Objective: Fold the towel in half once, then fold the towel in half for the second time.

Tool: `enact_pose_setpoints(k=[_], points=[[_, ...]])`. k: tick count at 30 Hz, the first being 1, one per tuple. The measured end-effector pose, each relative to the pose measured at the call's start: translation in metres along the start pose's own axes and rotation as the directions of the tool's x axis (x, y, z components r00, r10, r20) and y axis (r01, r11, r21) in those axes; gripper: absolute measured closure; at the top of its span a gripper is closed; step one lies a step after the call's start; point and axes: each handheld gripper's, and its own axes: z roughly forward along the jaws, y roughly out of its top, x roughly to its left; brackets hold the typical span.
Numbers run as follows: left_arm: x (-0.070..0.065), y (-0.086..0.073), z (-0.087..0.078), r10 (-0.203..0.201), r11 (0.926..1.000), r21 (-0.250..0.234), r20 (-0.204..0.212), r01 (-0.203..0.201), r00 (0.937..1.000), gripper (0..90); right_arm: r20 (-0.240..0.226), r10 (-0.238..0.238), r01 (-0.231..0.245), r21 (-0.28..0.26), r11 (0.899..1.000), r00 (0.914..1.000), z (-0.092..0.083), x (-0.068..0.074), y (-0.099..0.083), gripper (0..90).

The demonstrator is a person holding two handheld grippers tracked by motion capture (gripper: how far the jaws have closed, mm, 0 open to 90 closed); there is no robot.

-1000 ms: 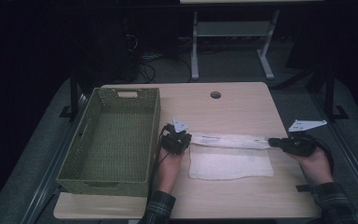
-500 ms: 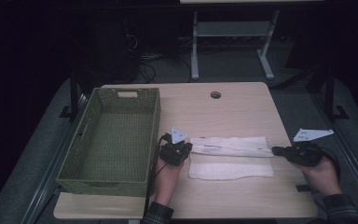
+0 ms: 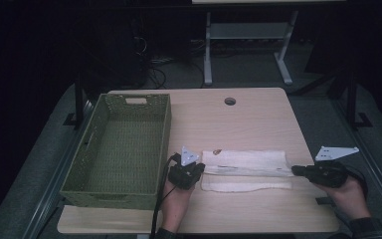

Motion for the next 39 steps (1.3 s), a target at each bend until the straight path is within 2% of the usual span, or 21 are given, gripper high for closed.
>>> enact_pose_setpoints(k=[6, 8, 10, 12, 13, 16, 23, 25, 33, 34, 36, 39], points=[[-0.005, -0.011, 0.005, -0.001, 0.9991, 0.043, 0.012, 0.0, 0.9999, 86.6, -0.018, 0.007, -0.006, 0.031, 0.999, 0.9998, 0.004, 0.003, -0.007, 85.2], [-0.006, -0.015, 0.005, -0.008, 0.9991, 0.042, 0.019, 0.008, 0.9998, 85.1, -0.022, 0.013, -0.012, 0.041, 0.999, 0.9997, 0.004, 0.003, -0.008, 82.0], [-0.008, -0.016, 0.003, -0.014, 0.9992, 0.039, 0.024, 0.013, 0.9996, 79.5, -0.027, 0.009, -0.008, 0.034, 0.999, 0.9996, 0.003, 0.003, -0.009, 75.9], [-0.009, -0.015, 0.002, -0.017, 0.9993, 0.034, 0.027, 0.016, 0.9995, 77.3, -0.033, 0.015, -0.014, 0.027, 1.0, 0.9994, 0.001, 0.002, -0.009, 75.1], [-0.009, -0.012, -0.001, -0.014, 0.9996, 0.024, 0.029, 0.013, 0.9995, 76.1, -0.043, 0.022, -0.023, -0.008, 1.0, 0.9988, -0.004, 0.002, -0.007, 73.7], [-0.008, -0.006, -0.002, -0.006, 0.9999, 0.014, 0.029, 0.006, 0.9996, 73.0, -0.042, 0.02, -0.021, -0.021, 1.0, 0.9989, -0.005, 0.003, -0.004, 73.5], [0.005, 0.009, 0.01, -0.001, 0.9998, 0.019, 0.022, 0.001, 0.9998, 63.7, -0.03, 0.013, -0.014, -0.015, 1.0, 0.9995, 0.009, -0.002, 0.009, 68.9], [0.012, 0.016, 0.019, 0.003, 0.9998, 0.018, 0.016, -0.004, 0.9999, 62.4, -0.017, 0.013, -0.013, -0.018, 1.0, 0.9998, 0.013, -0.005, 0.015, 67.6], [0.025, 0.032, 0.043, -0.012, 0.9994, 0.032, -0.005, 0.012, 0.9999, 60.0, 0.001, 0.028, -0.028, -0.046, 0.999, 0.9996, 0.028, -0.022, 0.028, 63.5], [0.029, 0.034, 0.048, -0.01, 0.9993, 0.037, -0.02, 0.01, 0.9998, 59.4, 0.013, 0.035, -0.034, -0.049, 0.998, 0.9993, 0.034, -0.031, 0.032, 63.0], [0.035, 0.037, 0.054, -0.014, 0.9992, 0.037, -0.03, 0.015, 0.9995, 59.3, 0.016, 0.055, -0.055, -0.045, 0.998, 0.9983, 0.039, -0.038, 0.035, 62.9], [0.041, 0.04, 0.062, -0.02, 0.9988, 0.044, -0.041, 0.021, 0.999, 59.3, 0.032, 0.062, -0.061, -0.03, 0.998, 0.9976, 0.05, -0.051, 0.037, 63.4]])
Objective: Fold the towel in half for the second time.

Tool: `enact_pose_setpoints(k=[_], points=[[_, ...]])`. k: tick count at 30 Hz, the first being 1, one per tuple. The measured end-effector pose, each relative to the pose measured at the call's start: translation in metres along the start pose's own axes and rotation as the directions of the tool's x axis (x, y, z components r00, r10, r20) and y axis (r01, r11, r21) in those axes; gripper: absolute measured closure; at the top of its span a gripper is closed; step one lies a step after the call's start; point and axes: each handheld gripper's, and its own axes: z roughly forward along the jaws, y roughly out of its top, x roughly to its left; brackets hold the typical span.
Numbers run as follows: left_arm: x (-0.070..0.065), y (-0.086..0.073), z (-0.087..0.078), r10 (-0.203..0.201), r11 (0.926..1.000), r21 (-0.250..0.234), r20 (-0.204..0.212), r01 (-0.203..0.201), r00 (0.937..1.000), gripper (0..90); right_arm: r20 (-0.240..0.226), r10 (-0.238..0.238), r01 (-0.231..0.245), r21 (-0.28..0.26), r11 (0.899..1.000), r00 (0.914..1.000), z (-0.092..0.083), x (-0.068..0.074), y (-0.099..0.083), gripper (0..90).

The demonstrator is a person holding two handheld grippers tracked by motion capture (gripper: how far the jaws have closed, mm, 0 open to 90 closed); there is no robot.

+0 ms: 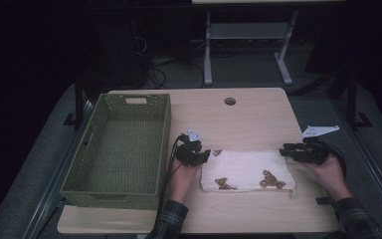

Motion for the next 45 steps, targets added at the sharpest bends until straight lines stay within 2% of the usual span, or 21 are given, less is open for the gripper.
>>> enact_pose_setpoints(k=[4, 9, 11, 16, 22, 24, 28, 33, 36, 39, 40, 42, 45], points=[[0.008, 0.003, 0.007, -0.005, 0.9999, 0.014, -0.012, 0.005, 0.9999, 59.2, 0.003, 0.016, -0.016, 0.028, 0.999, 0.9999, 0.013, -0.011, -0.001, 64.0], [0.01, 0.003, 0.015, 0.001, 0.9993, 0.036, -0.01, 0.0, 1.0, 59.2, 0.014, 0.007, -0.008, 0.071, 0.997, 0.9999, 0.021, -0.012, -0.004, 67.0], [0.011, 0.003, 0.017, 0.0, 0.9991, 0.042, -0.009, 0.0, 1.0, 59.1, 0.012, 0.002, -0.003, 0.083, 0.997, 0.9999, 0.022, -0.012, -0.005, 71.3], [0.014, 0.003, 0.021, -0.002, 0.9987, 0.05, -0.011, 0.002, 0.9999, 59.2, 0.0, 0.001, -0.001, 0.085, 0.996, 1.0, 0.023, -0.011, -0.006, 81.9], [0.014, 0.0, 0.03, -0.002, 0.9982, 0.06, -0.003, 0.003, 1.0, 60.8, 0.001, -0.006, 0.006, 0.081, 0.997, 1.0, 0.023, -0.01, -0.006, 83.1], [0.014, 0.0, 0.03, 0.004, 0.9983, 0.058, 0.009, -0.005, 0.9999, 65.8, -0.001, -0.002, 0.002, 0.082, 0.997, 1.0, 0.023, -0.01, -0.006, 83.6], [0.012, 0.0, 0.03, -0.002, 0.9981, 0.061, 0.06, -0.002, 0.9982, 84.0, 0.0, -0.002, 0.002, 0.082, 0.997, 1.0, 0.023, -0.009, -0.006, 85.0], [0.012, 0.0, 0.03, -0.008, 0.9983, 0.058, 0.062, 0.005, 0.9981, 87.7, 0.018, -0.012, 0.01, 0.091, 0.996, 0.9998, 0.022, -0.008, -0.005, 85.9], [0.016, 0.002, 0.026, 0.006, 0.9994, 0.034, 0.036, -0.007, 0.9993, 88.0, 0.027, -0.012, 0.01, 0.076, 0.997, 0.9996, 0.02, -0.01, -0.002, 85.9], [0.019, 0.005, 0.024, -0.002, 0.9999, 0.014, 0.027, 0.001, 0.9996, 88.0, 0.031, -0.01, 0.008, 0.057, 0.998, 0.9995, 0.018, -0.014, 0.002, 85.9], [0.02, 0.009, 0.022, -0.004, 1.0, -0.009, 0.016, 0.004, 0.9999, 88.0, 0.037, -0.004, 0.002, 0.052, 0.999, 0.9993, 0.018, -0.014, 0.004, 86.1], [0.021, 0.013, 0.02, 0.011, 0.9997, -0.024, 0.0, -0.011, 0.9999, 88.0, 0.05, -0.016, 0.014, 0.044, 0.999, 0.9986, 0.019, -0.017, 0.008, 86.1], [0.022, 0.02, 0.018, 0.008, 0.9988, -0.048, -0.015, -0.008, 0.9999, 88.0, 0.067, -0.014, 0.013, 0.027, 1.0, 0.9977, 0.02, -0.02, 0.014, 86.2]])
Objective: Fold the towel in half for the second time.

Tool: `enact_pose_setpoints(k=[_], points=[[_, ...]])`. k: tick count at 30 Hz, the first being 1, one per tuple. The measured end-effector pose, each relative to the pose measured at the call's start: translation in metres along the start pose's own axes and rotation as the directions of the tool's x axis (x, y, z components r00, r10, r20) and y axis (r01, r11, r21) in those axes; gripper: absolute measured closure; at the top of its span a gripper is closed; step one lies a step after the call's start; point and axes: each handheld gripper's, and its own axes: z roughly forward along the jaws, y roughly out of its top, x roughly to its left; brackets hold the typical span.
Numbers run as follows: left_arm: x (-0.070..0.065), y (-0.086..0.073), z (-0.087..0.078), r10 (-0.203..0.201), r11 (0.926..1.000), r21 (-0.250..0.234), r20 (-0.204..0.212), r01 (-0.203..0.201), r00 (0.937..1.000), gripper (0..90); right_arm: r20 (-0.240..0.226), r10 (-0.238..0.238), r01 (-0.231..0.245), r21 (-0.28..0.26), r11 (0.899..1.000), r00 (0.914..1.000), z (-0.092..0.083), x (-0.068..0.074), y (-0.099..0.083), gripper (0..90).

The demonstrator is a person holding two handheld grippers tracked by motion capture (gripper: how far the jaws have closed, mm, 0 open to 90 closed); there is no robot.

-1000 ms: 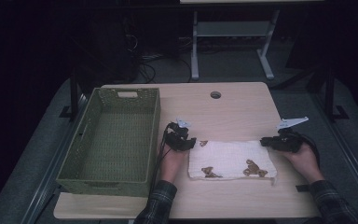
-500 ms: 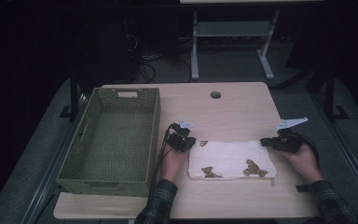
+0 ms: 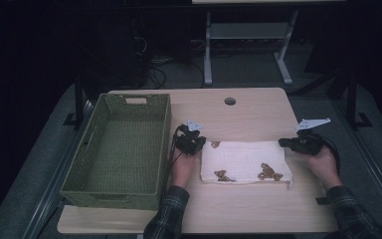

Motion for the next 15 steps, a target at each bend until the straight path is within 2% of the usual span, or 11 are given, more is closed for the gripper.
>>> enact_pose_setpoints(k=[6, 8, 14, 15], points=[[-0.001, 0.0, -0.007, 0.005, 0.9999, -0.014, 0.014, -0.005, 0.9999, 88.3, -0.004, 0.01, -0.01, -0.028, 1.0, 0.9999, -0.008, -0.002, 0.0, 86.5], [-0.004, -0.002, -0.012, 0.004, 0.9997, -0.026, 0.022, -0.004, 0.9997, 88.4, -0.017, 0.027, -0.028, -0.043, 0.999, 0.9995, -0.015, -0.002, -0.002, 86.8], [-0.012, -0.002, -0.029, 0.014, 0.9975, -0.069, 0.018, -0.013, 0.9997, 88.5, -0.02, -0.003, 0.002, -0.057, 0.998, 0.9998, -0.03, 0.01, -0.006, 86.8], [-0.014, 0.0, -0.036, 0.024, 0.9959, -0.088, 0.015, -0.023, 0.9996, 88.5, -0.018, -0.011, 0.01, -0.06, 0.998, 0.9998, -0.033, 0.013, -0.006, 86.7]])
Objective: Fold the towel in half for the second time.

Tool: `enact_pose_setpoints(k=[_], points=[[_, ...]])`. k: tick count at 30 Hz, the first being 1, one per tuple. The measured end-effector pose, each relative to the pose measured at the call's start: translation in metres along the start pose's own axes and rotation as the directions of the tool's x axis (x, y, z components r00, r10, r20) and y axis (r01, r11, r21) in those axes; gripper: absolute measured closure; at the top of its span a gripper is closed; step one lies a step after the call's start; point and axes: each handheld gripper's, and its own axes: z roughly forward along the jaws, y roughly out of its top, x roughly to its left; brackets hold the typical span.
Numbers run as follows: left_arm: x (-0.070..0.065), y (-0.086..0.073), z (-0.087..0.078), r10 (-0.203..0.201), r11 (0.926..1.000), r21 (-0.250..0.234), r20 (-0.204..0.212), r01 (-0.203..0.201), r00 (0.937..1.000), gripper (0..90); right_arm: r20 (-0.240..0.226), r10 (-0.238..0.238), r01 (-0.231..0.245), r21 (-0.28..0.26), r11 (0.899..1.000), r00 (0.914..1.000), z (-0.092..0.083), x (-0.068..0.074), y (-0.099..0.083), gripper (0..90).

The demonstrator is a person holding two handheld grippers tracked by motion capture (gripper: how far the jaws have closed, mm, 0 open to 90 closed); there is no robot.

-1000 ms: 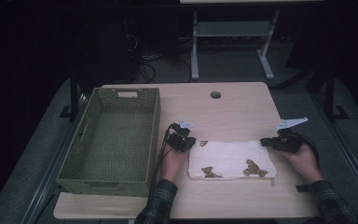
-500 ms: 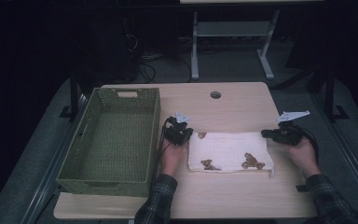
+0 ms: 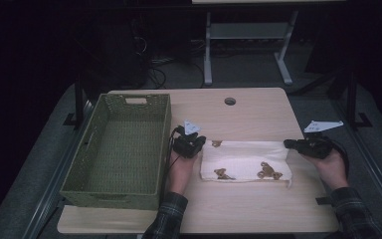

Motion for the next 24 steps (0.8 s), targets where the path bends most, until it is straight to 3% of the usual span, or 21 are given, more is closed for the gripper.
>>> enact_pose_setpoints(k=[9, 24], points=[[-0.009, 0.0, -0.017, 0.028, 0.9992, -0.028, 0.015, -0.027, 0.9995, 88.2, -0.013, -0.017, 0.017, -0.024, 1.0, 0.9998, -0.013, 0.015, -0.005, 86.4], [-0.028, -0.028, -0.03, 0.036, 0.9993, -0.002, 0.022, -0.036, 0.9991, 88.0, -0.049, -0.048, 0.049, 0.025, 0.998, 0.9977, -0.021, 0.03, -0.023, 85.9]])
